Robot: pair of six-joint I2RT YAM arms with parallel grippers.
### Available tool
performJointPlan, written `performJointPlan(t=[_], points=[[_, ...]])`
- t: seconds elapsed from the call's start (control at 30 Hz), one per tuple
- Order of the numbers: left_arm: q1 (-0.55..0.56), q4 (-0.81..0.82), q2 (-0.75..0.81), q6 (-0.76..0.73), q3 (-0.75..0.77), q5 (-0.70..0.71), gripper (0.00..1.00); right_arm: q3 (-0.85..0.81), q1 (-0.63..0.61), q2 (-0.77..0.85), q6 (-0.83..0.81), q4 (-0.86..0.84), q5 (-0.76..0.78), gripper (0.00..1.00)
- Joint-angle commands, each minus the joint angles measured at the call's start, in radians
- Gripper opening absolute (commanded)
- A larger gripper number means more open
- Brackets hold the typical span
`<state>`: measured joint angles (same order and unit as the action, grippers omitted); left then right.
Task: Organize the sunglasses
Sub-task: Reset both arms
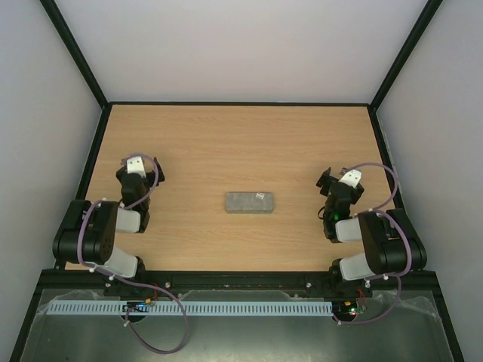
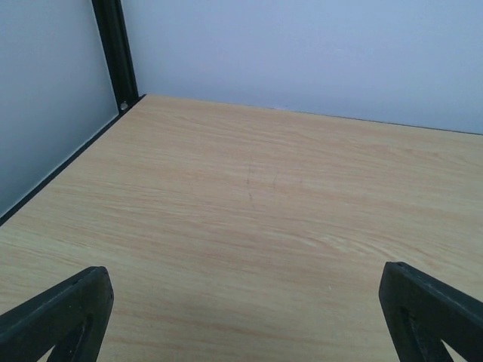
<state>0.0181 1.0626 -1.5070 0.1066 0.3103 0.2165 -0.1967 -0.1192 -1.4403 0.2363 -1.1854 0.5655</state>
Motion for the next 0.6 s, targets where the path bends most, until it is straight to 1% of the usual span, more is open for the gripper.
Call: performJointPlan(t=[0.0, 0.03, 0.07, 0.1, 0.13, 0.2, 0.23, 0.27, 0.3, 0.37, 0.43, 0.5, 0.57], points=[[0.002, 0.321, -0.017, -0.03, -0.124, -0.016, 0.99, 0.062, 0.001, -0.047, -0.08, -0.215, -0.138, 0.99], [0.002, 0.275, -0.008, -0.007, -0.116, 0.032, 0.99, 0.083, 0.0, -0.118, -0.106, -0.346, -0.155, 0.99], [0.002, 0.279, -0.022, 0.003, -0.11, 0.063, 1.0, 0.088, -0.008, -0.145, -0.117, -0.413, -0.135, 0.99], [0.003, 0.279, -0.027, 0.01, -0.1, 0.082, 0.99, 0.063, -0.011, -0.106, -0.102, -0.314, -0.127, 0.98], [0.003, 0.249, -0.018, 0.016, -0.092, 0.087, 0.99, 0.029, -0.01, -0.074, -0.083, -0.169, -0.128, 0.99], [0.003, 0.258, -0.025, 0.015, -0.092, 0.089, 1.0, 0.038, -0.01, -0.131, -0.106, -0.292, -0.118, 0.99], [0.003, 0.253, -0.025, 0.015, -0.091, 0.089, 1.0, 0.037, -0.011, -0.118, -0.101, -0.265, -0.119, 0.99], [0.003, 0.239, -0.019, 0.017, -0.088, 0.091, 1.0, 0.018, -0.01, -0.087, -0.087, -0.178, -0.122, 0.99], [0.005, 0.245, -0.02, 0.013, -0.089, 0.09, 0.99, 0.012, -0.006, -0.089, -0.085, -0.166, -0.126, 0.99], [0.012, 0.246, -0.023, 0.009, -0.087, 0.1, 0.99, 0.028, -0.005, -0.111, -0.093, -0.24, -0.125, 0.99], [0.012, 0.248, -0.024, 0.009, -0.088, 0.101, 1.0, 0.01, -0.005, -0.092, -0.085, -0.17, -0.129, 0.99], [0.013, 0.245, -0.023, 0.008, -0.087, 0.101, 0.99, 0.021, -0.005, -0.104, -0.09, -0.216, -0.128, 0.99], [0.013, 0.246, -0.024, 0.008, -0.088, 0.103, 0.99, 0.016, -0.004, -0.097, -0.088, -0.192, -0.128, 0.99]])
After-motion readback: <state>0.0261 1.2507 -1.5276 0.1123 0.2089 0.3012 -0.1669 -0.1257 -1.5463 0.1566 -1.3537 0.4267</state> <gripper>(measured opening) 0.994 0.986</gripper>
